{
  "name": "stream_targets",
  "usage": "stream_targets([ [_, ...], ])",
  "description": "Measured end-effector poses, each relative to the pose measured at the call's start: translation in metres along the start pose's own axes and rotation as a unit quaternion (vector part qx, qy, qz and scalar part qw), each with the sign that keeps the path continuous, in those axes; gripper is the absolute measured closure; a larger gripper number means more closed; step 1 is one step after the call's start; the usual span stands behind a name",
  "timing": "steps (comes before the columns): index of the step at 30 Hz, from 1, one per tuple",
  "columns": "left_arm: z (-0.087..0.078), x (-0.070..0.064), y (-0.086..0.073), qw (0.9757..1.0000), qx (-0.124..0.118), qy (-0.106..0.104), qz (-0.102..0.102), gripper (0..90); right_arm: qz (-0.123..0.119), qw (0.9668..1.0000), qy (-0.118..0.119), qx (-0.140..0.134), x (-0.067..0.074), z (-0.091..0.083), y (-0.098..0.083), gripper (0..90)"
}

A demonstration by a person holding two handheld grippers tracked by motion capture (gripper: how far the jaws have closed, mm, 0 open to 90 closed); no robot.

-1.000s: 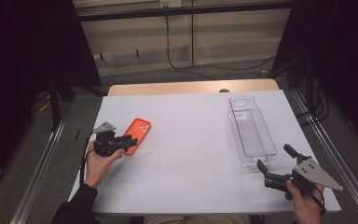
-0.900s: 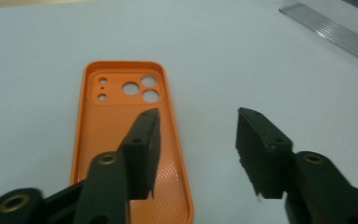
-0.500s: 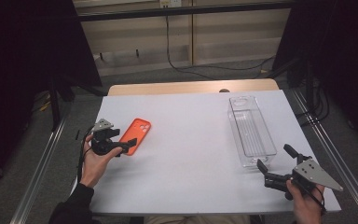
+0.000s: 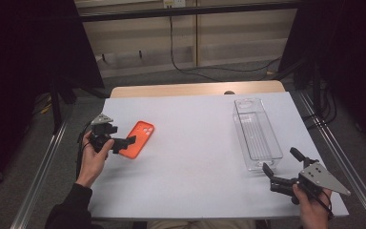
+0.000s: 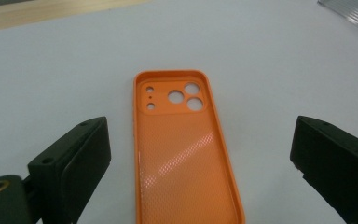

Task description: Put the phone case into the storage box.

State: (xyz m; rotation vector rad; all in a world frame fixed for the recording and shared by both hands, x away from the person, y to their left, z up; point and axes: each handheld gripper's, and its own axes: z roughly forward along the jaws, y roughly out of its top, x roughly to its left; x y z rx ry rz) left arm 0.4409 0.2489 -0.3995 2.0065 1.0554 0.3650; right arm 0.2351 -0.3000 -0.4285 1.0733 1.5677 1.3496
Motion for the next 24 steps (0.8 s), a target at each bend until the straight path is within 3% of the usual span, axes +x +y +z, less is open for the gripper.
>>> stream_targets([
  [1,0.002,0.001,0.001,1.0000,-0.003,0.001,-0.003,5.1,0.000,1.0000,0.000,0.000,0.000,0.000,0.000,0.0],
  [4,0.010,0.003,0.006,0.9992,0.037,0.004,0.011,5.1,-0.001,1.0000,0.001,0.001,0.000,0.001,0.000,0.0],
  [6,0.015,0.004,0.009,0.9993,0.038,0.005,-0.004,5.1,-0.002,1.0000,0.001,0.001,0.000,0.001,0.000,0.0],
  [13,0.037,0.008,0.015,0.9950,0.100,-0.005,-0.001,6.5,-0.002,1.0000,0.001,0.001,0.000,0.001,-0.001,0.0],
  [16,0.044,0.008,0.014,0.9935,0.113,-0.006,0.014,6.3,-0.002,1.0000,0.002,0.002,0.000,0.001,-0.001,0.0],
  [19,0.050,0.009,0.015,0.9933,0.115,-0.007,0.010,5.3,-0.003,1.0000,0.003,0.001,0.000,0.001,-0.001,0.0],
  [24,0.062,0.009,0.018,0.9891,0.146,-0.013,0.016,5.4,-0.004,1.0000,0.003,0.003,0.000,0.001,-0.001,0.0],
])
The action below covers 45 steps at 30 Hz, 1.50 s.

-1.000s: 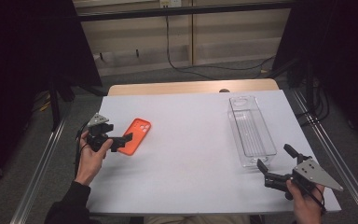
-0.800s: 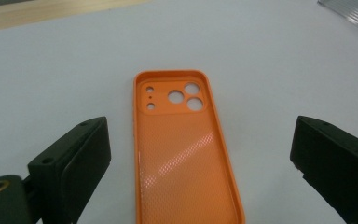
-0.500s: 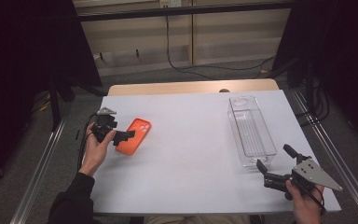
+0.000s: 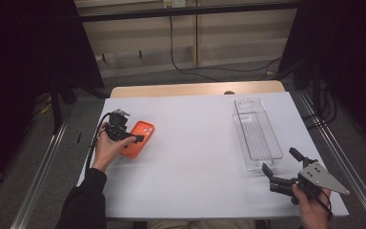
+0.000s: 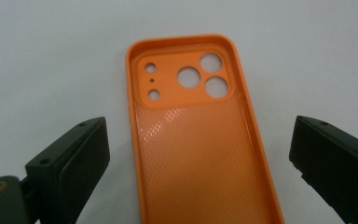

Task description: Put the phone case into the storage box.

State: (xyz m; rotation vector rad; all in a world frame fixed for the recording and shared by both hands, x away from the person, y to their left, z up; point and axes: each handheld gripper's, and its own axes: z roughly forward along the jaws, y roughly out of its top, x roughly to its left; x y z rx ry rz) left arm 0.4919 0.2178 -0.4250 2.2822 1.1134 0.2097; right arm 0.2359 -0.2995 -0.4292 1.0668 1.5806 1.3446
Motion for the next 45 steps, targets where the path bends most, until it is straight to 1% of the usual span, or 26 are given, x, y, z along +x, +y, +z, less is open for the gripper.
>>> stream_targets([
  [3,0.008,0.000,0.002,0.9999,0.015,-0.001,-0.001,5.8,0.001,1.0000,0.000,-0.002,0.000,0.000,0.000,0.0],
  [4,0.010,0.000,0.003,0.9997,0.022,-0.001,0.005,5.9,0.001,1.0000,0.001,-0.002,0.000,0.000,0.000,0.0],
  [5,0.012,-0.001,0.003,0.9997,0.024,0.003,0.005,6.1,0.001,1.0000,-0.001,-0.001,0.000,0.000,0.000,0.0],
  [6,0.013,-0.001,0.003,0.9996,0.026,0.009,0.011,6.0,0.001,1.0000,0.000,-0.001,0.000,0.000,0.000,0.0],
  [7,0.013,-0.002,0.003,0.9996,0.027,0.005,0.009,5.9,0.001,1.0000,0.000,-0.001,0.000,0.000,0.000,0.0],
  [8,0.015,-0.003,0.003,0.9997,0.024,0.008,0.001,6.1,0.001,1.0000,0.000,-0.001,0.000,0.000,0.000,0.0],
  [9,0.014,-0.001,0.003,0.9994,0.031,0.009,0.012,5.9,0.001,1.0000,0.001,-0.002,0.000,0.000,0.000,0.0],
  [10,0.015,-0.001,0.002,0.9994,0.033,0.005,0.011,5.9,0.001,1.0000,0.002,-0.002,0.000,0.000,0.000,0.0],
  [11,0.017,-0.002,0.001,0.9996,0.027,0.008,0.000,5.9,0.002,1.0000,0.001,-0.002,0.000,0.000,0.000,0.0],
  [12,0.018,-0.002,0.001,0.9994,0.033,0.008,0.004,5.9,0.002,1.0000,0.001,-0.002,0.000,0.000,0.000,0.0],
  [13,0.019,-0.001,0.001,0.9994,0.034,0.008,0.003,5.9,0.002,1.0000,0.001,-0.002,0.000,0.000,0.000,0.0],
  [14,0.020,-0.001,0.001,0.9990,0.042,0.010,0.011,5.9,0.002,1.0000,0.002,-0.002,0.000,0.000,0.000,0.0],
  [15,0.020,-0.002,0.001,0.9989,0.043,0.012,0.014,5.7,0.001,1.0000,0.002,-0.002,0.000,0.000,0.000,0.0],
  [18,0.021,-0.003,0.000,0.9990,0.041,0.016,0.011,5.8,0.001,1.0000,0.001,-0.002,0.000,0.000,0.000,0.0],
  [19,0.021,-0.003,0.000,0.9986,0.045,0.019,0.019,5.8,0.000,1.0000,0.000,-0.002,0.000,0.000,0.000,0.0],
  [20,0.021,-0.004,0.000,0.9986,0.046,0.021,0.019,5.8,0.001,1.0000,0.000,-0.002,0.000,0.000,0.000,0.0],
  [23,0.023,-0.008,0.000,0.9979,0.048,0.035,0.026,5.8,0.001,1.0000,0.002,-0.003,0.000,0.000,0.000,0.0],
  [24,0.024,-0.009,-0.001,0.9980,0.044,0.039,0.022,5.7,0.002,1.0000,0.002,-0.003,0.000,0.000,0.000,0.0],
  [26,0.024,-0.009,-0.002,0.9981,0.042,0.038,0.021,5.7,0.000,1.0000,0.001,-0.003,0.000,-0.001,0.000,0.0],
  [28,0.024,-0.009,-0.003,0.9984,0.038,0.039,0.016,6.2,0.001,1.0000,0.001,-0.003,0.000,-0.001,0.000,0.0],
  [30,0.024,-0.010,-0.003,0.9983,0.040,0.040,0.017,7.0,0.001,1.0000,0.001,-0.003,0.000,-0.001,0.000,0.0],
  [31,0.023,-0.010,-0.003,0.9982,0.038,0.043,0.015,8.4,0.001,1.0000,0.002,-0.003,0.000,-0.001,0.000,0.0],
  [34,0.021,-0.010,-0.004,0.9985,0.035,0.040,0.017,14.0,0.000,1.0000,0.003,-0.004,0.000,0.000,0.000,0.0],
  [39,0.021,-0.011,-0.003,0.9983,0.039,0.041,0.016,14.5,0.000,1.0000,0.003,-0.001,0.000,0.000,0.000,0.0],
  [43,0.020,-0.011,-0.002,0.9981,0.043,0.042,0.011,14.7,-0.001,1.0000,0.004,-0.001,0.000,0.000,0.000,0.0],
  [45,0.021,-0.011,-0.002,0.9982,0.040,0.043,0.011,14.8,0.000,1.0000,0.003,-0.001,0.000,0.000,0.000,0.0],
])
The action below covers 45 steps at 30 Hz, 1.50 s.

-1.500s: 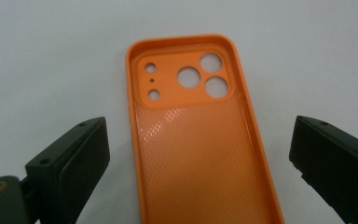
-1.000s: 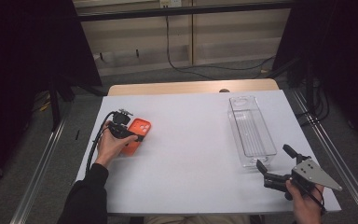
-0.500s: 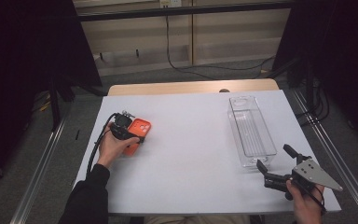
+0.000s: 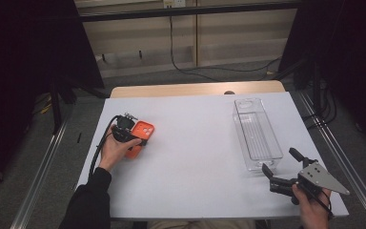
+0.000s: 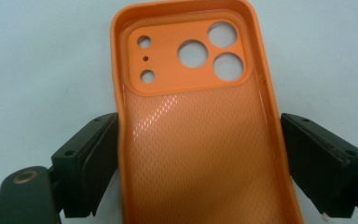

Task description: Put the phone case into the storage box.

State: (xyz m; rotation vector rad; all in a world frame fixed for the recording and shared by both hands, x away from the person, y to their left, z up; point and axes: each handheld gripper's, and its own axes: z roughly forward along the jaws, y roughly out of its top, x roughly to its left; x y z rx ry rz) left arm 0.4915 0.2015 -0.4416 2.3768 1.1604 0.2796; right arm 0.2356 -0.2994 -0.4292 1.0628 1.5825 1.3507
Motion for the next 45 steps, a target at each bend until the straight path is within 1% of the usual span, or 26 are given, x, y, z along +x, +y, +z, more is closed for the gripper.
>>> stream_targets([
  [3,0.000,0.000,0.000,1.0000,0.001,0.001,0.002,14.8,-0.001,1.0000,0.000,0.002,0.000,0.000,0.000,0.0],
  [5,-0.001,0.000,0.000,1.0000,-0.003,0.000,0.000,14.9,-0.002,1.0000,0.001,0.002,0.000,0.000,0.000,0.0],
  [7,-0.001,0.000,0.000,1.0000,-0.002,0.000,0.003,14.9,-0.002,1.0000,0.000,0.002,0.000,0.000,0.000,0.0],
  [11,-0.001,0.001,-0.001,1.0000,-0.007,-0.003,-0.001,15.0,-0.002,1.0000,0.000,0.002,0.000,0.000,0.000,0.0],
  [14,-0.002,0.001,-0.001,1.0000,-0.005,-0.004,0.000,15.0,-0.003,1.0000,0.000,0.003,0.000,0.000,0.000,0.0],
  [17,-0.002,0.000,-0.002,0.9999,-0.011,-0.002,-0.008,15.0,-0.002,1.0000,0.000,0.002,0.000,0.000,0.000,0.0],
  [20,-0.002,0.000,-0.002,0.9998,-0.017,-0.001,-0.010,15.0,-0.002,1.0000,0.001,0.002,0.000,0.000,0.000,0.0],
  [21,-0.003,0.000,-0.002,0.9998,-0.018,0.001,-0.007,15.0,-0.002,1.0000,0.001,0.002,0.000,0.000,0.000,0.0],
  [25,-0.006,0.000,-0.002,0.9995,-0.030,0.003,-0.013,15.0,-0.002,1.0000,0.000,0.002,0.000,0.000,0.000,0.0],
  [27,-0.007,-0.001,-0.002,0.9994,-0.033,0.004,-0.013,15.0,-0.002,1.0000,0.001,0.002,0.000,0.000,0.000,0.0],
  [29,-0.009,-0.003,-0.002,0.9995,-0.031,0.007,-0.005,15.0,-0.003,1.0000,0.001,0.002,0.000,0.000,0.000,0.0],
  [30,-0.010,-0.005,-0.002,0.9993,-0.035,0.005,-0.005,15.0,-0.002,1.0000,0.001,0.002,0.000,0.000,0.000,0.0],
  [33,-0.015,-0.009,0.000,0.9987,-0.049,0.009,0.000,15.0,-0.002,1.0000,0.000,0.002,0.000,0.000,0.000,0.0],
  [35,-0.018,-0.011,0.000,0.9984,-0.055,0.011,0.007,15.0,-0.002,1.0000,0.001,0.003,0.000,0.000,0.000,0.0],
  [40,-0.020,-0.013,0.000,0.9980,-0.061,0.014,0.009,15.0,-0.003,1.0000,0.000,0.003,0.000,0.000,0.000,0.0],
  [42,-0.021,-0.014,0.000,0.9977,-0.066,0.016,0.006,15.0,-0.002,1.0000,0.001,0.002,0.001,0.000,0.000,0.0],
  [45,-0.024,-0.015,0.000,0.9969,-0.076,0.019,0.008,15.0,-0.002,1.0000,0.001,0.003,0.000,0.000,0.000,0.0],
])
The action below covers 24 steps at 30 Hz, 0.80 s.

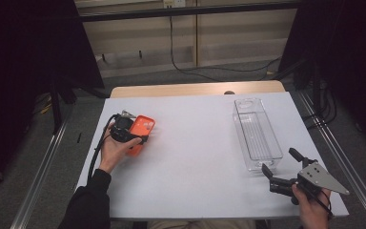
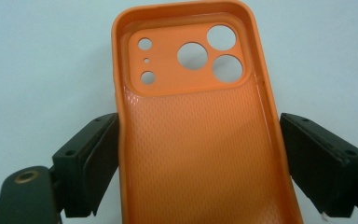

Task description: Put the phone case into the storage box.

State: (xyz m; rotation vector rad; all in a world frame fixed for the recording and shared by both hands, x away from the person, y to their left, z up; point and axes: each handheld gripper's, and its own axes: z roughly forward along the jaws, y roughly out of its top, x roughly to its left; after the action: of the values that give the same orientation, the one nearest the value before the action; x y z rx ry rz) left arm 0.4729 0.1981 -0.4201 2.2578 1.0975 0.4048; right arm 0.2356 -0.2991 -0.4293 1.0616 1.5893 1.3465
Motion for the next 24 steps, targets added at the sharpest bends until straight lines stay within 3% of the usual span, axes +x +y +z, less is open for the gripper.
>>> stream_targets([
  [3,-0.003,-0.002,0.000,0.9999,-0.010,0.001,-0.002,15.0,-0.001,1.0000,-0.001,0.001,0.000,0.000,0.000,0.0],
  [8,-0.009,-0.005,0.001,0.9997,-0.020,0.002,0.013,15.0,0.000,1.0000,0.000,0.000,0.000,0.000,0.000,0.0],
  [24,-0.026,-0.010,0.002,0.9960,-0.087,0.017,0.001,15.0,0.000,1.0000,-0.002,0.000,0.000,-0.001,0.000,0.0],
])
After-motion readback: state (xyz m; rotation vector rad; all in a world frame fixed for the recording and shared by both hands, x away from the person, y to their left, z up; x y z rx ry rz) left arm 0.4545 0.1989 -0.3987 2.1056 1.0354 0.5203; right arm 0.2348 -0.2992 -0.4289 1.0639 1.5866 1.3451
